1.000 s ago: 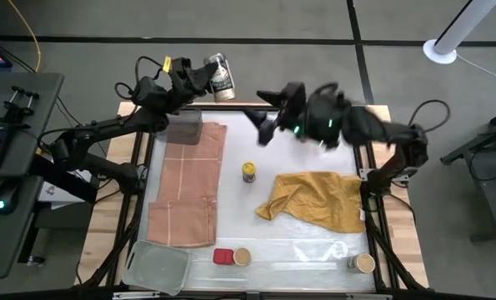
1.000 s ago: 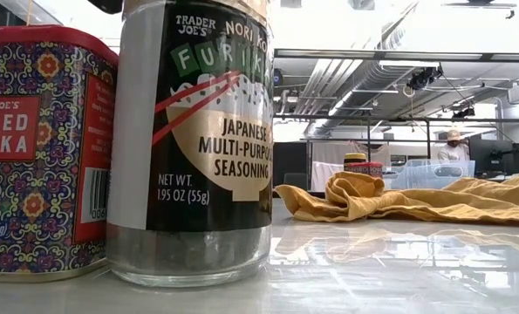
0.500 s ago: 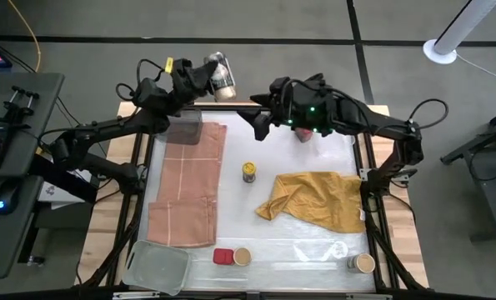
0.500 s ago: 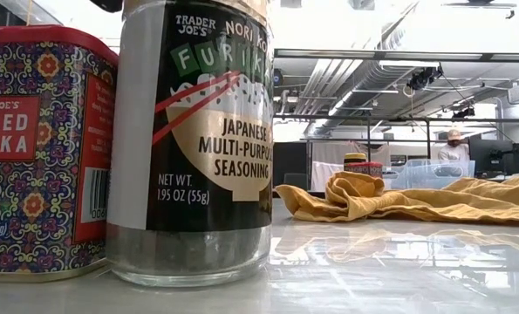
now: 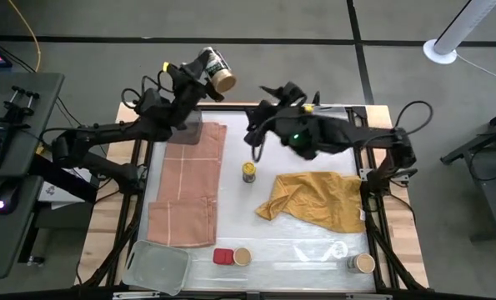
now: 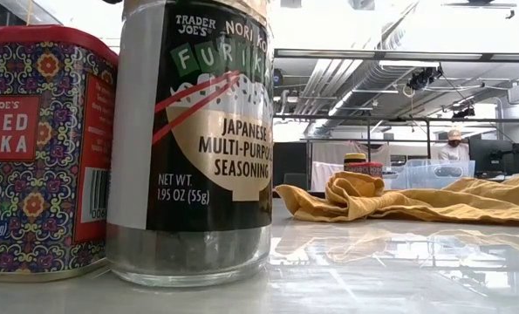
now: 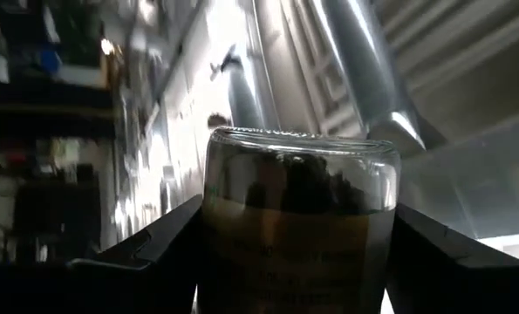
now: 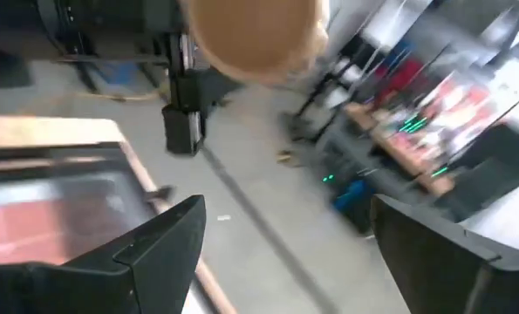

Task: Sort spices by type
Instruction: Put the top gold seasoning bottle into the transparent bin

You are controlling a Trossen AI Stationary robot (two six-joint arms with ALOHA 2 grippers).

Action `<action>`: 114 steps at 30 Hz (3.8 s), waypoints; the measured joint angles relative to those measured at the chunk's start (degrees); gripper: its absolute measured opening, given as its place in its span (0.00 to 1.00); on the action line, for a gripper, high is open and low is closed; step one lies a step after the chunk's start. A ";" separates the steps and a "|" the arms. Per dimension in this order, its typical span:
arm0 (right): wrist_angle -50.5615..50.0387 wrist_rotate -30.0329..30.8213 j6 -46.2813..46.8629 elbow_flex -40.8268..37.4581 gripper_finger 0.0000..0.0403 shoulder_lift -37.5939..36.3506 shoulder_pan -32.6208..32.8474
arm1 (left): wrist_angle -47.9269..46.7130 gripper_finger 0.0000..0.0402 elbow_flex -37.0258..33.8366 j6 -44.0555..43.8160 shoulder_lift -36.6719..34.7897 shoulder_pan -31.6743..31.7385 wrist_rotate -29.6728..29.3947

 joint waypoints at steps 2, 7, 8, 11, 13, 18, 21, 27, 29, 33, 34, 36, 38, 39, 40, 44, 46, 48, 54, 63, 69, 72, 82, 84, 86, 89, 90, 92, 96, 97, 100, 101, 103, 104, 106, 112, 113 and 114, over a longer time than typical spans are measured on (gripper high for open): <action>4.87 3.39 -9.43 0.00 0.80 1.89 0.79 | 0.54 0.62 0.00 -0.84 0.51 -0.34 -1.18; 14.81 2.48 -31.94 0.00 0.80 5.80 1.44 | 0.75 0.62 0.00 -1.63 0.89 -0.11 -0.67; 15.06 2.09 -33.90 0.00 0.80 6.16 1.65 | 0.75 0.62 0.00 -1.67 0.94 0.05 -0.10; 15.20 4.27 -34.41 0.00 0.80 7.32 2.39 | 1.00 0.62 0.00 -1.39 0.96 0.30 1.69; 15.19 4.95 -34.58 0.00 0.80 7.77 2.67 | 1.23 0.62 0.00 -1.32 0.96 0.32 1.94; 15.16 4.27 -33.28 0.00 0.80 7.74 2.82 | 1.17 0.62 0.00 -1.39 0.96 0.32 2.00; 15.16 4.17 -36.12 0.00 0.80 7.74 3.06 | 1.17 0.62 0.00 -1.65 0.96 0.32 2.05; 18.40 4.21 -35.20 0.00 0.83 7.74 3.14 | 1.16 0.62 0.00 -1.67 0.96 0.32 2.48; 20.01 5.19 -37.37 0.00 0.86 7.74 3.11 | 1.15 0.62 0.00 -1.67 0.96 0.32 2.51; 21.99 5.85 -41.15 0.00 0.95 7.72 3.07 | 1.15 0.62 0.00 -1.69 0.96 0.32 2.51; 22.67 5.83 -42.21 0.00 0.97 7.72 3.07 | 1.15 0.62 0.00 -1.71 0.96 0.32 2.51; 25.16 4.00 -43.83 0.00 0.98 7.72 2.79 | 1.15 0.62 0.00 -1.71 0.96 0.32 2.53; 25.60 3.58 -44.64 0.02 0.97 7.63 2.80 | 1.18 0.62 0.00 -1.71 0.96 0.32 2.53; 25.57 3.67 -43.69 0.02 0.96 7.61 3.08 | 1.24 0.62 0.00 -1.71 0.96 0.32 2.53; 25.38 4.08 -42.88 0.02 0.96 7.61 3.18 | 1.35 0.62 0.00 -1.71 0.96 0.32 2.55; 22.57 6.19 -43.64 0.02 0.95 7.61 3.67 | 1.63 0.62 0.00 -1.76 0.91 0.32 3.43; 22.53 5.60 -46.09 0.02 0.95 7.61 3.68 | 1.58 0.62 0.00 -1.77 0.91 0.19 3.47; 22.60 4.70 -48.32 0.02 0.95 7.61 3.20 | 1.57 0.62 0.00 -1.80 0.91 0.13 3.47; 27.58 3.98 -52.78 0.02 0.95 7.63 1.86 | 1.54 0.62 0.00 -1.78 0.91 -0.03 3.75; 36.16 -0.93 -60.29 0.02 0.95 7.63 1.08 | 0.95 0.62 0.00 -1.76 0.91 -0.66 3.89; 35.13 -3.71 -60.41 0.02 0.95 7.63 -0.20 | 0.95 0.62 0.00 -1.76 0.91 -0.96 5.00; 35.13 -3.69 -60.48 0.02 0.95 7.63 -1.15 | 0.93 0.62 0.00 -1.69 0.91 -1.60 5.61; 35.15 -3.87 -60.37 0.02 0.95 7.63 -2.13 | 0.36 0.62 0.00 -0.18 0.91 -2.93 6.40; 35.17 -3.88 -60.36 0.02 0.94 7.63 -2.03 | 0.34 0.62 0.00 -0.18 0.91 -2.82 6.37; 35.15 -3.81 -60.33 0.02 0.93 7.63 -1.98 | 0.25 0.62 0.00 -0.18 0.91 -2.82 6.31; 35.16 -3.29 -59.42 0.02 0.87 7.63 -1.98 | 0.25 0.62 0.00 -0.17 0.91 -2.82 6.27; 35.17 -3.28 -58.70 0.02 0.84 7.63 -2.06 | 0.17 0.62 0.00 -0.04 0.91 -2.82 6.27; 35.10 -3.25 -57.70 0.02 0.77 7.63 -2.14 | -0.30 0.62 0.00 0.54 0.91 -2.83 6.21; 35.10 -3.60 -57.81 0.02 0.67 7.68 -2.17 | -0.19 0.62 0.00 0.60 0.89 -2.82 6.05; 35.12 -3.76 -57.87 0.02 0.67 7.68 -2.20 | -0.16 0.62 0.00 0.63 0.89 -2.82 6.04; 35.13 -3.75 -57.88 0.02 0.67 7.68 -2.18 | -0.14 0.62 0.00 0.66 0.89 -2.83 6.05; 35.13 -3.67 -57.88 0.02 0.67 7.68 -2.18 | -0.12 0.62 0.00 0.76 0.89 -2.85 6.05; 35.15 -3.07 -57.90 0.02 0.68 7.68 -2.16 | -0.16 0.62 0.00 0.80 0.89 -2.89 6.15; 35.15 -2.78 -57.88 0.02 0.69 7.68 -2.14 | -0.19 0.63 0.00 0.82 0.89 -2.89 6.29; 35.17 -2.11 -57.92 0.02 0.69 7.68 -1.97 | -0.20 0.64 0.00 1.29 0.89 -2.91 6.41; 35.21 0.98 -57.94 0.02 0.67 7.70 -1.60 | 0.11 0.70 0.00 4.32 0.91 -1.57 8.34; 35.46 1.34 -57.94 0.02 0.67 7.70 -1.61 | 0.24 0.71 0.00 4.78 0.93 -1.16 9.22; 35.60 1.49 -57.82 0.02 0.67 7.70 -1.63 | 0.27 0.72 0.00 5.30 0.94 -0.75 10.23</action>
